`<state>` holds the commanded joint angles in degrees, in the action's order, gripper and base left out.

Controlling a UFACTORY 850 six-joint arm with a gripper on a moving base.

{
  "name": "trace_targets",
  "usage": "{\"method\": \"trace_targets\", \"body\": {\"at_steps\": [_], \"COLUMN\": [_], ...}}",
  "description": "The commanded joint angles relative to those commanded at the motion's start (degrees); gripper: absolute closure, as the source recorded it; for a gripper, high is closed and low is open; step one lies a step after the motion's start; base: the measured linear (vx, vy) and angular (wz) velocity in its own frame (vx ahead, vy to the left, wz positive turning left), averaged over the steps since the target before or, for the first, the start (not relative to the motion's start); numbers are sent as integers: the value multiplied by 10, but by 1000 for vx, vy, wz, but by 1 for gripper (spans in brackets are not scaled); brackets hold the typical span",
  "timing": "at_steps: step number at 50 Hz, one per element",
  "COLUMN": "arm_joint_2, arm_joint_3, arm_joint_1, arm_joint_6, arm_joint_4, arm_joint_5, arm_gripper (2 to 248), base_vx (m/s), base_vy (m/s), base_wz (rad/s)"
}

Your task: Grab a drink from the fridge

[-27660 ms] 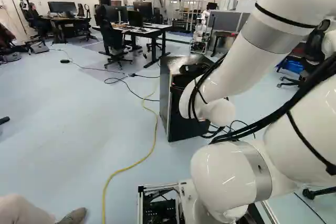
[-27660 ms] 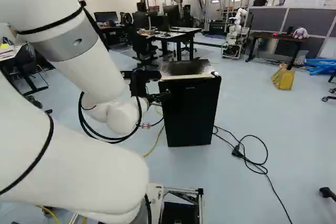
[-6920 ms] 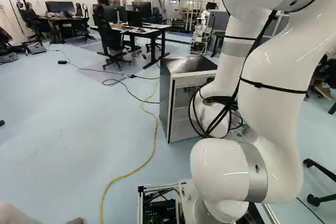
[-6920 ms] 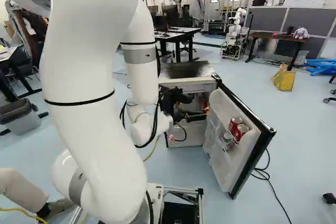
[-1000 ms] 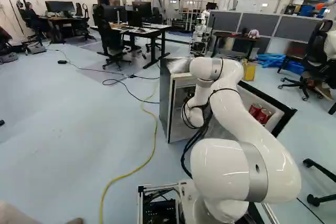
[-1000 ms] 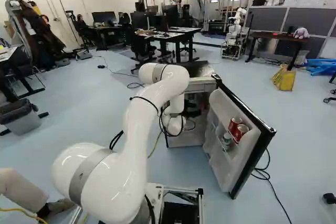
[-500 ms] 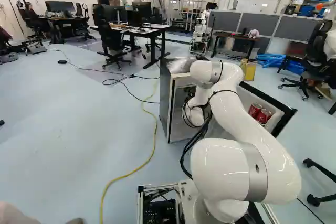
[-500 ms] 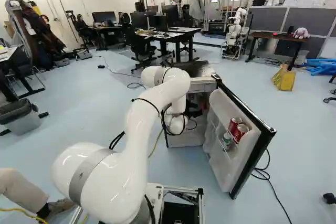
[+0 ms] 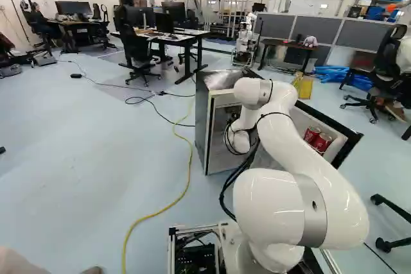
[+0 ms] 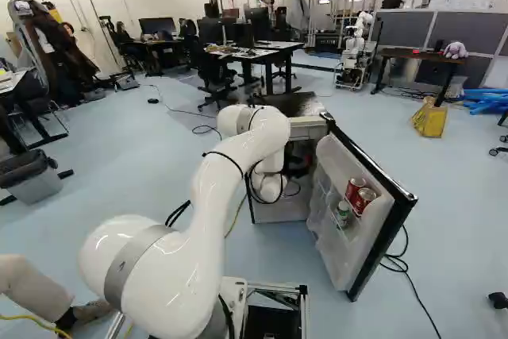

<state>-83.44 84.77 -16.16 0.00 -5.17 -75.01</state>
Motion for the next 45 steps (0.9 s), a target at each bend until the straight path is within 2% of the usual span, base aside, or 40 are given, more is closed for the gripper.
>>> {"method": "trace_targets", "body": {"at_steps": [19, 20, 25, 26, 30, 31, 35, 36, 45], "arm_joint_2": [-5, -5, -5, -5, -5, -5, -5, -5, -5], "arm_joint_3": [9, 9, 9, 9, 9, 9, 9, 9, 9], "arm_joint_1": [-2, -2, -2, -2, -2, -2, -2, -2, -2], "arm_joint_6": [0, 0, 0, 0, 0, 0, 0, 0, 0], "arm_joint_4": [0, 0, 0, 0, 0, 0, 0, 0, 0], "arm_joint_5": [9, 9, 9, 9, 9, 9, 9, 9, 9], "arm_gripper": [3, 15, 15, 27, 27, 39, 39, 51, 56], "base_vx": [0, 0, 0, 0, 0, 0, 0, 0, 0], "base_vy": [0, 0, 0, 0, 0, 0, 0, 0, 0], "base_wz": [0, 0, 0, 0, 0, 0, 0, 0, 0]}}
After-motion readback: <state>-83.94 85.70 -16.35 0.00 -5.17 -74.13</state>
